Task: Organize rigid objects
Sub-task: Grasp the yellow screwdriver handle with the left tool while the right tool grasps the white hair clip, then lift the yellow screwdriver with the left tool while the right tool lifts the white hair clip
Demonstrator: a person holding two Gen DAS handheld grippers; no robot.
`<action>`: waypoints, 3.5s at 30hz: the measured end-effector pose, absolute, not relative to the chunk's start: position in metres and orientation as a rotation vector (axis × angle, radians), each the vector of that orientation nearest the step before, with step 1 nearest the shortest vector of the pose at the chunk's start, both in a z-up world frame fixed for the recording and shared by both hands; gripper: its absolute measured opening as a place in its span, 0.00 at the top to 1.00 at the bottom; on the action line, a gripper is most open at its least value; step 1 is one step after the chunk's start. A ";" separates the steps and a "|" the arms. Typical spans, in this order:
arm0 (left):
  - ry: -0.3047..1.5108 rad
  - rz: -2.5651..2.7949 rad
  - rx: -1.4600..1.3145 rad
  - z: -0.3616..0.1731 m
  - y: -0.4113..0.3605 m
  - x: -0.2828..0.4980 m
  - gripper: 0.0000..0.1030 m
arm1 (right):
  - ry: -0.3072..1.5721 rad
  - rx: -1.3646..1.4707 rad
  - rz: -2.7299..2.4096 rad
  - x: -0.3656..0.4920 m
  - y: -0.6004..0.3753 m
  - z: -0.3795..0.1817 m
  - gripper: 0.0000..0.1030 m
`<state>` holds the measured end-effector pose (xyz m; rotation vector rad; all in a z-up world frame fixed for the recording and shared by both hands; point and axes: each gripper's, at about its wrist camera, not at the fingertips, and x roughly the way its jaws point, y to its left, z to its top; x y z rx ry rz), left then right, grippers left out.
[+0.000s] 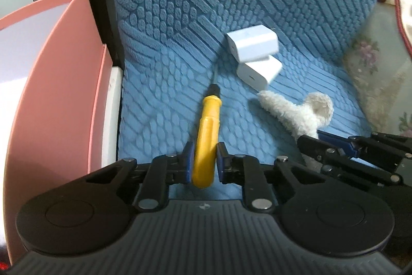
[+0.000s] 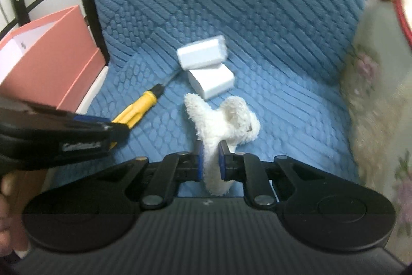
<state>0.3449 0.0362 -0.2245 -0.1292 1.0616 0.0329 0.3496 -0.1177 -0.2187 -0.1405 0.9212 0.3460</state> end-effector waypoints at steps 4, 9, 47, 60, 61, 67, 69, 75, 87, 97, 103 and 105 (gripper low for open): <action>1.051 0.022 -0.157 -0.212 0.034 0.328 0.81 | 0.931 -0.127 0.330 0.333 -0.125 -0.210 0.86; 1.046 0.000 -0.189 -0.201 0.029 0.300 0.81 | 0.963 -0.106 0.308 0.303 -0.131 -0.203 0.86; 1.090 -0.026 -0.250 -0.201 -0.011 0.208 0.76 | 1.126 -0.060 0.449 0.243 -0.187 -0.194 0.52; 1.109 0.048 -0.269 -0.207 -0.014 0.218 0.73 | 1.159 -0.135 0.461 0.248 -0.173 -0.211 0.55; 1.110 0.052 -0.270 -0.208 -0.015 0.219 0.69 | 1.149 -0.121 0.439 0.250 -0.175 -0.210 0.55; 1.116 0.057 -0.242 -0.218 -0.023 0.224 0.65 | 1.165 0.000 0.359 0.260 -0.194 -0.213 0.55; 1.121 0.057 -0.216 -0.222 -0.028 0.227 0.65 | 1.164 0.022 0.358 0.261 -0.196 -0.214 0.55; 1.123 0.060 -0.143 -0.234 -0.036 0.235 0.65 | 1.147 -0.008 0.361 0.259 -0.191 -0.216 0.55; 1.081 0.085 -0.113 -0.240 -0.034 0.250 0.79 | 1.116 -0.034 0.335 0.261 -0.186 -0.216 0.55; 1.051 0.069 -0.204 -0.214 -0.016 0.234 0.79 | 1.084 -0.046 0.318 0.257 -0.180 -0.199 0.55; 1.017 0.029 -0.235 -0.189 -0.009 0.223 0.80 | 1.062 -0.028 0.295 0.245 -0.180 -0.178 0.55; 1.004 0.018 -0.251 -0.181 -0.007 0.218 0.80 | 1.047 -0.031 0.290 0.239 -0.179 -0.171 0.55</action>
